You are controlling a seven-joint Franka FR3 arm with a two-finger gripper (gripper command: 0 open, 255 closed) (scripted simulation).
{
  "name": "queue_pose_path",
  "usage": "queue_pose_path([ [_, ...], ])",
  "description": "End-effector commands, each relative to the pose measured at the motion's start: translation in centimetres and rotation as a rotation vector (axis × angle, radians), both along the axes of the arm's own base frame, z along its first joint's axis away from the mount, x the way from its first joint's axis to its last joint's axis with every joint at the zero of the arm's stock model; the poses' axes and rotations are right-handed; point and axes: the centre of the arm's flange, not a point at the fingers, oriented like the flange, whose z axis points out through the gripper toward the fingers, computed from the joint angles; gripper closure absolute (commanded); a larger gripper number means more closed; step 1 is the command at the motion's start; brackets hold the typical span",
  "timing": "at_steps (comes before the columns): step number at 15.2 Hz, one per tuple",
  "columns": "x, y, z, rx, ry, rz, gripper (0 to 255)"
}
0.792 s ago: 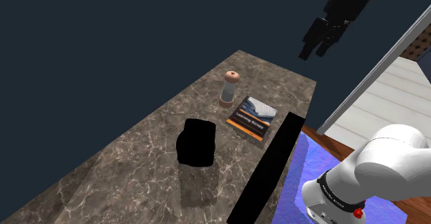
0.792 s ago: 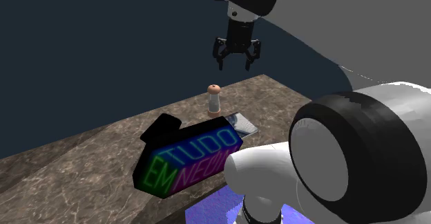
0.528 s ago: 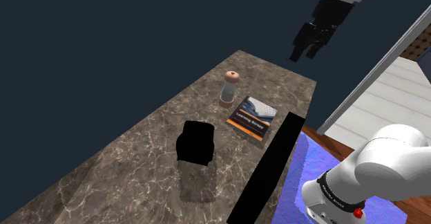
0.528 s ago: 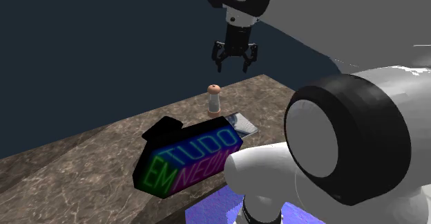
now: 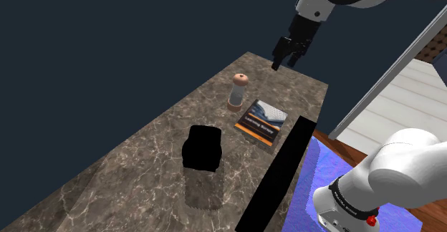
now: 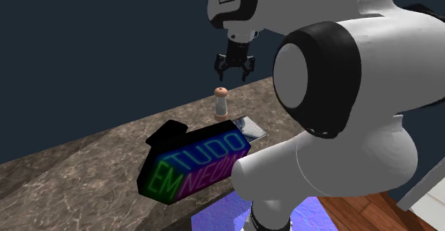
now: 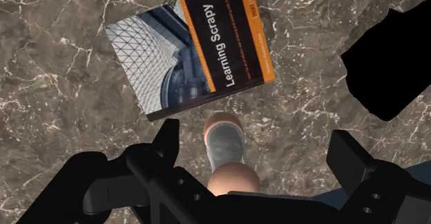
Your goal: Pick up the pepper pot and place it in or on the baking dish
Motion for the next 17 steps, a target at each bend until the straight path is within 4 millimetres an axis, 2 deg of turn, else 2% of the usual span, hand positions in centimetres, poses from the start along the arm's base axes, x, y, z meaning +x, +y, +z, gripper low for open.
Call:
queue_pose_path([
  [1, 2.2, -0.3, -1.5, 0.007, -0.002, 0.006, 0],
  [12, 13.5, -0.1, -10.7, 0.047, -0.006, 0.041, 0],
  [17, 13.7, 0.2, -12.9, 0.048, -0.006, 0.041, 0],
])
